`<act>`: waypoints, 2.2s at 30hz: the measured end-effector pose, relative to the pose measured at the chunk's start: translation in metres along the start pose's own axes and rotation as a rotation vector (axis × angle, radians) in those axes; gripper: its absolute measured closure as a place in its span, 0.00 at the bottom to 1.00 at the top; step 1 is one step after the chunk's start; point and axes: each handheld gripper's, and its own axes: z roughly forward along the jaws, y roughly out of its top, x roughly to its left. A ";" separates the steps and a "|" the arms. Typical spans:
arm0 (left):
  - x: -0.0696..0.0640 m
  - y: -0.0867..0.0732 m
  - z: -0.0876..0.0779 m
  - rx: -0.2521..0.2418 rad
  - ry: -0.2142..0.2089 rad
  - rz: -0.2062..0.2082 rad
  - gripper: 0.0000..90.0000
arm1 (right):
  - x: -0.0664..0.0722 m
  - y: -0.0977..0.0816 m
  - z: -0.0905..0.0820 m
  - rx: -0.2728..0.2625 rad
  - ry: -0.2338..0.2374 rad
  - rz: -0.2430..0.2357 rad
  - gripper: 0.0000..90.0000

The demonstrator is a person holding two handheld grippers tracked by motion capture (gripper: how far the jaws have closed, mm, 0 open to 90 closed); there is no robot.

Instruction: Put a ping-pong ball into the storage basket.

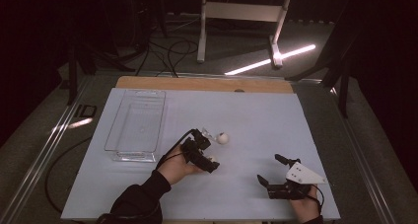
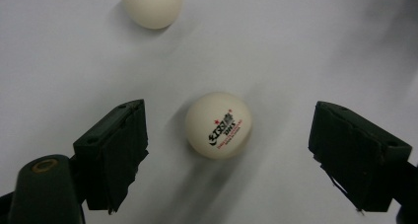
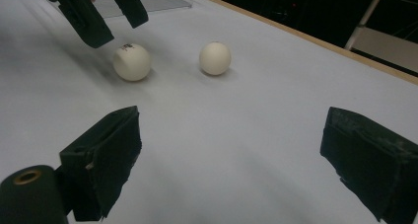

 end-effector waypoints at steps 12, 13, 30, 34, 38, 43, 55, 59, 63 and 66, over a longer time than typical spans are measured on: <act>-0.004 0.001 0.012 0.034 0.016 -0.004 0.27 | 0.000 0.000 0.000 0.001 0.001 0.000 0.09; -0.004 0.001 0.013 0.034 0.019 -0.005 0.28 | 0.000 0.000 0.000 0.002 0.003 0.002 0.09; -0.001 -0.001 0.025 0.055 0.037 -0.023 0.43 | 0.000 0.000 0.000 0.002 0.005 0.005 0.09; -0.001 0.000 0.027 0.060 0.045 -0.013 0.46 | 0.000 0.000 0.000 0.003 0.007 0.005 0.09; -0.001 0.000 0.030 0.069 0.046 0.000 0.50 | 0.000 0.000 0.000 0.001 0.007 0.007 0.09; -0.002 0.000 0.032 0.080 0.048 0.013 0.56 | -0.001 0.000 0.000 0.001 0.007 0.006 0.09; -0.004 0.002 0.027 0.102 0.028 0.051 0.58 | -0.001 0.000 0.000 0.002 0.006 0.006 0.09; -0.006 0.003 0.024 0.113 0.017 0.072 0.58 | -0.001 0.000 0.000 0.003 0.006 0.005 0.09; -0.007 0.004 0.020 0.123 0.004 0.094 0.58 | -0.001 0.000 0.000 0.001 0.007 0.006 0.09; -0.007 0.004 0.017 0.136 0.000 0.119 0.58 | -0.001 0.000 0.000 0.001 0.006 0.007 0.09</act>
